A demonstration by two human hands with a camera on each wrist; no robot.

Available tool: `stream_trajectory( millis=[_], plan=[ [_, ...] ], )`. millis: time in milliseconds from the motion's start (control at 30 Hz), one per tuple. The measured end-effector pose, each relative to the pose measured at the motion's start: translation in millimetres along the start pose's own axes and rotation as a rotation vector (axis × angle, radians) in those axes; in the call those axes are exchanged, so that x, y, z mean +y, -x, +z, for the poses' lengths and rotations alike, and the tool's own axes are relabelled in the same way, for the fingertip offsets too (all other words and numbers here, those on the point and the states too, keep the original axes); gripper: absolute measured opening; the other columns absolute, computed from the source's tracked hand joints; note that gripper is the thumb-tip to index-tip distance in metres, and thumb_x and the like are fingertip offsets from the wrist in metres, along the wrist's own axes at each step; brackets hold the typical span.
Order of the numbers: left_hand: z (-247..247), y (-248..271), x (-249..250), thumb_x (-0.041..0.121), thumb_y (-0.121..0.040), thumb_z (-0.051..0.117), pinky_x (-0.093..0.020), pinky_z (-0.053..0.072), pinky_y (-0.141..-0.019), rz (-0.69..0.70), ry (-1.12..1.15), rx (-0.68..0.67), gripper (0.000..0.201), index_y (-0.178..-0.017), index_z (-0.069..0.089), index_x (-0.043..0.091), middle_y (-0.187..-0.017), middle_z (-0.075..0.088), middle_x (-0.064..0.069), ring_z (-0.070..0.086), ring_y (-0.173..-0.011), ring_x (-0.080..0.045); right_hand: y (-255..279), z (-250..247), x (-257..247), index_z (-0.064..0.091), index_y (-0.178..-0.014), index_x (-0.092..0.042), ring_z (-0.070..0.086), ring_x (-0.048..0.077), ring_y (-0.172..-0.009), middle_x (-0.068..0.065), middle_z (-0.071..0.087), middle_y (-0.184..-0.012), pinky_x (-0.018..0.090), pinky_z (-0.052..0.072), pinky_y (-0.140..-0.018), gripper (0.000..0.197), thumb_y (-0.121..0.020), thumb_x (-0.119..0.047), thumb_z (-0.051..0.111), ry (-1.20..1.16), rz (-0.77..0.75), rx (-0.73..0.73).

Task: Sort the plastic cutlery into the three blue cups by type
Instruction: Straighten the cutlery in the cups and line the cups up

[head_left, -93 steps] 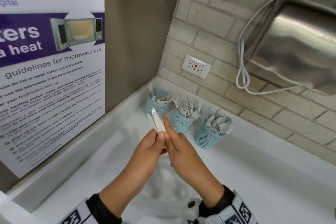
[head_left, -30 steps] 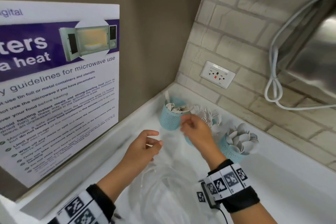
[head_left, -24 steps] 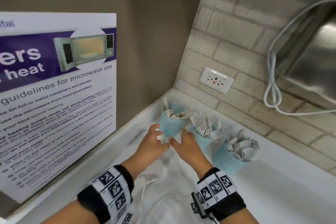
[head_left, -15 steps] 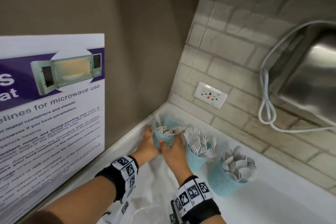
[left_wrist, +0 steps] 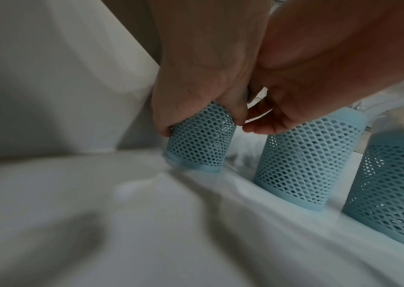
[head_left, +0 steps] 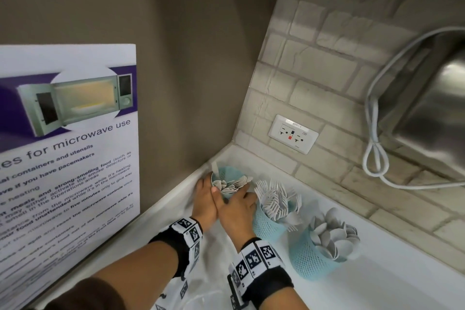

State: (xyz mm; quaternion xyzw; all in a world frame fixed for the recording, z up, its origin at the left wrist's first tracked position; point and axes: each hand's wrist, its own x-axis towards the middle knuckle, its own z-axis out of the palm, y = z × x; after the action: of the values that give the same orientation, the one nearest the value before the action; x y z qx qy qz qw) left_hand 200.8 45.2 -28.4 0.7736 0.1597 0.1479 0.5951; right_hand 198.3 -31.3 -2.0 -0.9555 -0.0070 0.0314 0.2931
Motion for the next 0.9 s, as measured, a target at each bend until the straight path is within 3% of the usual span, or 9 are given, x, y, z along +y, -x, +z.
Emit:
stream_trajectory(
  millis=[67, 133, 200, 300, 367, 467, 600, 733, 900],
  plan=[
    [0, 0, 2, 0.035, -0.092, 0.045, -0.025, 0.032, -0.106, -0.007, 0.025, -0.007, 0.049, -0.135, 0.042, 0.012, -0.138, 0.043, -0.008, 0.041, -0.127, -0.022, -2, -1, -8, 0.003, -0.152, -0.006, 0.015, 0.039, -0.139, 0.025, 0.016, -0.150, 0.044, 0.011, -0.116, 0.095, -0.088, -0.069, 0.037, 0.098, -0.003, 0.048],
    [1, 1, 0, 0.042, -0.087, 0.045, -0.034, 0.035, -0.109, -0.008, 0.056, 0.008, 0.051, -0.128, 0.046, 0.013, -0.132, 0.048, -0.009, 0.044, -0.125, -0.025, -5, 0, -14, 0.010, -0.152, -0.011, 0.013, 0.040, -0.139, 0.025, 0.016, -0.149, 0.045, 0.010, -0.115, 0.091, -0.088, -0.069, 0.037, 0.134, -0.022, 0.077],
    [0, 2, -3, 0.029, -0.092, 0.047, -0.039, 0.036, -0.109, -0.011, 0.027, 0.017, 0.040, -0.127, 0.046, 0.009, -0.133, 0.048, -0.016, 0.045, -0.126, -0.030, -8, 0, -17, 0.015, -0.151, -0.015, 0.016, 0.038, -0.137, 0.021, 0.019, -0.147, 0.043, 0.012, -0.114, 0.087, -0.086, -0.069, 0.040, 0.137, -0.029, 0.098],
    [3, 3, -5, 0.007, -0.099, 0.038, -0.026, 0.047, -0.096, 0.011, -0.038, -0.004, 0.031, -0.127, 0.046, -0.004, -0.124, 0.054, -0.021, 0.059, -0.114, -0.018, -11, -1, -18, 0.025, -0.148, -0.024, 0.025, 0.032, -0.130, 0.011, 0.028, -0.138, 0.040, 0.019, -0.109, 0.081, -0.083, -0.069, 0.042, 0.170, -0.083, 0.183],
    [2, 2, -3, 0.017, -0.102, 0.031, -0.023, 0.053, -0.083, 0.086, -0.096, -0.003, 0.031, -0.117, 0.054, 0.001, -0.111, 0.060, -0.024, 0.067, -0.092, -0.014, -14, -3, -21, 0.032, -0.143, -0.030, 0.033, 0.028, -0.121, 0.005, 0.037, -0.128, 0.038, 0.025, -0.103, 0.069, -0.084, -0.065, 0.043, 0.208, -0.161, 0.199],
    [3, -3, -17, 0.021, -0.096, 0.049, -0.037, 0.040, -0.105, 0.148, -0.235, -0.114, 0.036, -0.129, 0.048, 0.008, -0.134, 0.050, -0.021, 0.051, -0.119, -0.028, -20, -10, -27, 0.051, -0.124, -0.029, 0.050, 0.026, -0.109, 0.002, 0.051, -0.114, 0.034, 0.037, -0.091, 0.043, -0.088, -0.051, 0.042, 0.182, -0.239, 0.145],
    [4, -4, -12, 0.040, -0.081, 0.064, -0.030, 0.022, -0.110, 0.078, -0.400, -0.037, 0.074, -0.143, 0.029, 0.022, -0.143, 0.040, 0.002, 0.035, -0.133, -0.019, -29, -20, -25, 0.053, -0.126, -0.019, 0.058, 0.024, -0.099, 0.003, 0.050, -0.115, 0.027, 0.039, -0.074, 0.035, -0.096, -0.035, 0.045, -0.063, -0.224, 0.188],
    [5, -12, -19, 0.043, -0.059, 0.077, -0.035, 0.043, -0.102, 0.045, -0.230, -0.051, 0.082, -0.132, 0.042, 0.024, -0.126, 0.051, 0.003, 0.050, -0.117, -0.018, -29, -27, -25, 0.049, -0.122, -0.013, 0.057, 0.027, -0.095, 0.007, 0.048, -0.117, 0.031, 0.040, -0.071, 0.033, -0.098, -0.035, 0.044, -0.177, -0.164, 0.342],
    [9, -17, -15, 0.038, -0.056, 0.081, -0.031, 0.048, -0.095, -0.011, -0.205, -0.082, 0.080, -0.126, 0.045, 0.022, -0.120, 0.052, 0.005, 0.055, -0.104, -0.014, -31, -28, -21, 0.049, -0.124, -0.012, 0.058, 0.028, -0.098, 0.007, 0.048, -0.117, 0.033, 0.045, -0.078, 0.040, -0.091, -0.035, 0.056, -0.118, -0.159, 0.157]
  ],
)
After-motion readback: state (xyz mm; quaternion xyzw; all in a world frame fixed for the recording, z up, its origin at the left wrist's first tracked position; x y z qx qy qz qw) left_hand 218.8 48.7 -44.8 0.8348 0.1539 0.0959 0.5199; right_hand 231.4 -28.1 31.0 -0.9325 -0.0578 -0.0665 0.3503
